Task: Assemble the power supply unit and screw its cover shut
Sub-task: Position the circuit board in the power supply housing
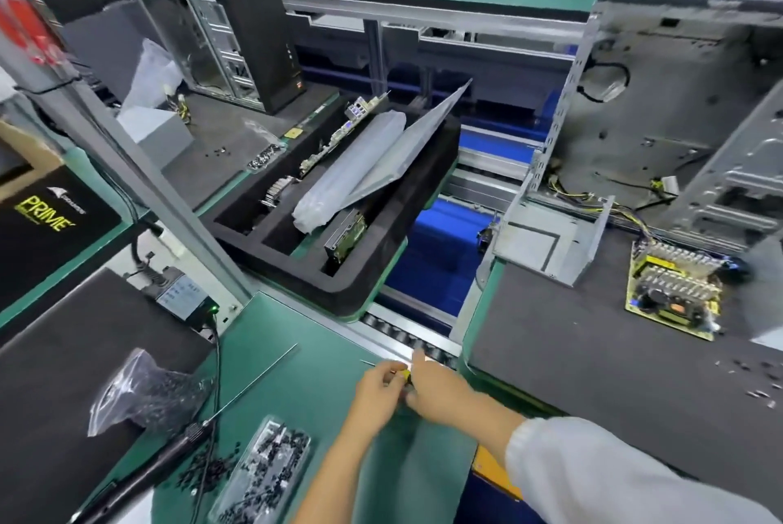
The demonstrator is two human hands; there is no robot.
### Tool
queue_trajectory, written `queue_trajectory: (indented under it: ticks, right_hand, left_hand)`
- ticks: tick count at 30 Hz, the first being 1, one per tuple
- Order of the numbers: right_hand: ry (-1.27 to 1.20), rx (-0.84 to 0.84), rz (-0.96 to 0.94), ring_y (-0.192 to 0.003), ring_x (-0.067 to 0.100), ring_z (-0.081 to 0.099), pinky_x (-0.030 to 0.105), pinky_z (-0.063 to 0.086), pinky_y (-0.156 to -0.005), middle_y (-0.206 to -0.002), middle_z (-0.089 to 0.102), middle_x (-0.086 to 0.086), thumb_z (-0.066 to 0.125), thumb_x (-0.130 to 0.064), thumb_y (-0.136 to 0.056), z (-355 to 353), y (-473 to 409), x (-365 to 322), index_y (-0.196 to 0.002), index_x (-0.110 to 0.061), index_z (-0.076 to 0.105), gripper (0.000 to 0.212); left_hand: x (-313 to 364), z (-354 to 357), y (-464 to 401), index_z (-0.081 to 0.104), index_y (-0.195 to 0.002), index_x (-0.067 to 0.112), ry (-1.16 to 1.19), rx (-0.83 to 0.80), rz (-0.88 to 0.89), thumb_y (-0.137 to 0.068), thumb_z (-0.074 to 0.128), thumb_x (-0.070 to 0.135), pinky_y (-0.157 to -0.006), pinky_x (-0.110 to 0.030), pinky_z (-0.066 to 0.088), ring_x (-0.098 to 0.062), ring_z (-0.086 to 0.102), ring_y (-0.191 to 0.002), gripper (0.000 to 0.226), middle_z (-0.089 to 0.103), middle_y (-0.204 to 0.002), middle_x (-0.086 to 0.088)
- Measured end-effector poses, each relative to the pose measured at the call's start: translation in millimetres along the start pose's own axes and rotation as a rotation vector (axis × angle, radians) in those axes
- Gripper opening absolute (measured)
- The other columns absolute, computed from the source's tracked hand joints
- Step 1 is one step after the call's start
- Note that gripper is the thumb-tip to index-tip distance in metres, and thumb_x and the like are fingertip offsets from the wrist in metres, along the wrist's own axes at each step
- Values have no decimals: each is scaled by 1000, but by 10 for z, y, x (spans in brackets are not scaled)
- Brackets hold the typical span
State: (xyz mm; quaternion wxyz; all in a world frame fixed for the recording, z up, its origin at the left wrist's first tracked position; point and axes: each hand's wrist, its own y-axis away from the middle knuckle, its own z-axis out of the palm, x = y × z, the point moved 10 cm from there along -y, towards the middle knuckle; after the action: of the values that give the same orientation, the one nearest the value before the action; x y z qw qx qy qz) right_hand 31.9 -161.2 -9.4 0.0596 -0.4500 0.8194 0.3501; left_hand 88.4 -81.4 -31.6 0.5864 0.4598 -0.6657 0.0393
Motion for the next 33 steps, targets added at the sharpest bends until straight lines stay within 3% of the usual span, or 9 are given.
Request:
queue_trajectory:
  ticks: [2,7,13,17,20,23,27,31,33]
  right_hand:
    - [50,52,-32,-104,35,56,36,43,-74,-118,57,17,47,-24,-91,-235,50,24,-125,-4,35,41]
    - [66,154,-34,-95,33,57,37,42,-69,-111,59,15,41,-25,-97,-827,317,341,-114,-7,49,26]
    - [-149,317,-24,-80,25,57,34,40,-63,-96,62,9,47,-35,-97,-1562,897,1056,-104,-13,53,25]
    - [-301,396,-14,-61,10,51,27,39,-55,-79,59,-1,55,-38,-93,-1874,1288,1642,-103,-17,53,23]
    - [-284,446,29,-66,12,50,26,34,-54,-71,52,-8,51,-39,-95,-2018,1492,2104,-92,-23,50,16]
    - [-306,490,75,-67,16,51,29,32,-56,-68,51,-6,48,-42,-95,-2068,1648,2535,-77,-23,47,26]
    - [-378,522,201,-76,18,56,31,41,-62,-84,60,-2,52,-42,-93,-2006,1817,3153,-94,-24,48,19]
    - [-436,564,329,-71,16,57,30,39,-57,-77,58,-3,56,-40,-91,-1863,1962,3584,-81,-25,41,23]
    - [-360,599,391,-69,17,56,30,36,-53,-69,55,-7,54,-43,-91,-1872,2034,3714,-75,-25,42,27]
  left_hand:
    - [245,63,-15,66,-108,2,-3,-10,40,-96,50,2,-87,-51,54,-34,65,-90,20,69,-99,-23]
    - [932,350,13,69,-96,10,24,-65,170,-97,49,3,-71,-28,56,-22,66,-78,21,71,-91,-13]
    - [1754,964,109,74,-96,8,149,-152,345,-98,52,4,-76,-31,57,-15,69,-80,22,74,-86,-3]
    - [2156,1552,205,74,-97,6,228,-227,370,-96,58,6,-76,-29,57,-18,67,-78,17,73,-87,-15]
    - [2372,2012,248,70,-105,2,225,-276,366,-95,60,5,-71,-25,57,-15,66,-71,15,71,-75,-9]
    - [2562,2376,285,66,-113,7,202,-315,387,-98,56,6,-72,-26,57,-15,67,-70,18,71,-73,-3]
    - [2727,2294,122,66,-114,12,234,-125,436,-97,55,4,-67,-24,54,-12,63,-65,22,65,-71,-5]
    - [2912,2169,-8,67,-111,18,-162,116,602,-89,63,3,-88,-20,42,-13,51,-97,26,55,-104,-2]
    - [2905,2262,-97,62,-122,12,-333,98,603,-90,59,-1,-98,-16,32,-20,45,-116,35,45,-123,-9]
